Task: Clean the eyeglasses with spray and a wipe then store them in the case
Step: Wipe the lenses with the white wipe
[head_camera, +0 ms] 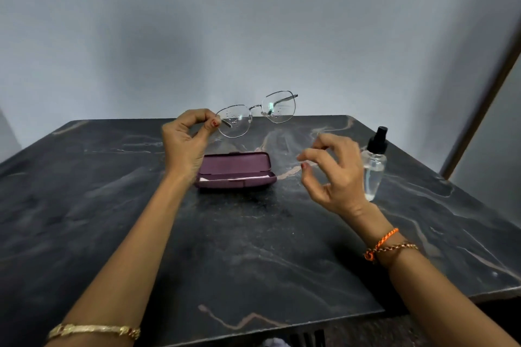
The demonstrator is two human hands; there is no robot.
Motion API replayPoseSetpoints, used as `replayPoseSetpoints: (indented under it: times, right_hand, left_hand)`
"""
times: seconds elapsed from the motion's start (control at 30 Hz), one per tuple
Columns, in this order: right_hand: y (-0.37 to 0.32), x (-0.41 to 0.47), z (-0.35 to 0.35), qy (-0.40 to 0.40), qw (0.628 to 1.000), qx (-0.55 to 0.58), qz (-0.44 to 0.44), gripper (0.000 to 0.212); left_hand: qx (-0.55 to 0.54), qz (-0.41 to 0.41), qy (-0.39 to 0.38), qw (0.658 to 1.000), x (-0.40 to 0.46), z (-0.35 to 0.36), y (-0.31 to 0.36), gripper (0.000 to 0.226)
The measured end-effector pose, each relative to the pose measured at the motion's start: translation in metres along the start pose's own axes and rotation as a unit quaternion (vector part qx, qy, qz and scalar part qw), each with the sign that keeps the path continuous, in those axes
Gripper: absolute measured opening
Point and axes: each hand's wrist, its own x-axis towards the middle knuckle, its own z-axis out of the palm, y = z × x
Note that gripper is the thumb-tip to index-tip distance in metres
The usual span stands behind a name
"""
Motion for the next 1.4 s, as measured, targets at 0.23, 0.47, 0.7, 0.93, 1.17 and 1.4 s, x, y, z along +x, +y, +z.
replayPoseSetpoints:
  times: [0.23, 0.47, 0.7, 0.93, 1.17, 1.4]
  right_hand:
    - [-0.009, 0.025, 0.049, -0.347, 0.895, 0.06, 0.275, 0.018]
    - [-0.003, 0.029, 0.081, -0.47, 0.809, 0.039, 0.351, 0.015]
    - [-0.006, 0.03, 0.085, -0.491, 0.799, 0.009, 0.347, 0.015]
    - [-0.007, 0.028, 0.087, -0.523, 0.779, -0.012, 0.346, 0.022]
    - [-0.008, 0.028, 0.088, -0.541, 0.773, 0.009, 0.33, 0.012]
    - [-0.009, 0.025, 0.086, -0.527, 0.791, 0.031, 0.308, 0.012]
  left_hand:
    - [0.025, -0.027, 0.047, 0.998, 0.014, -0.046, -0.02, 0.016]
    - [0.001, -0.028, 0.07, 0.997, 0.013, -0.05, -0.034, 0.02]
    - [0.011, -0.023, 0.053, 0.998, 0.011, -0.043, -0.032, 0.023]
    - [0.016, -0.038, 0.047, 0.998, 0.008, -0.043, -0.028, 0.02]
    - [0.027, -0.034, 0.052, 0.998, 0.007, -0.043, -0.027, 0.016]
    - [0.038, -0.028, 0.048, 0.998, 0.007, -0.044, -0.027, 0.02]
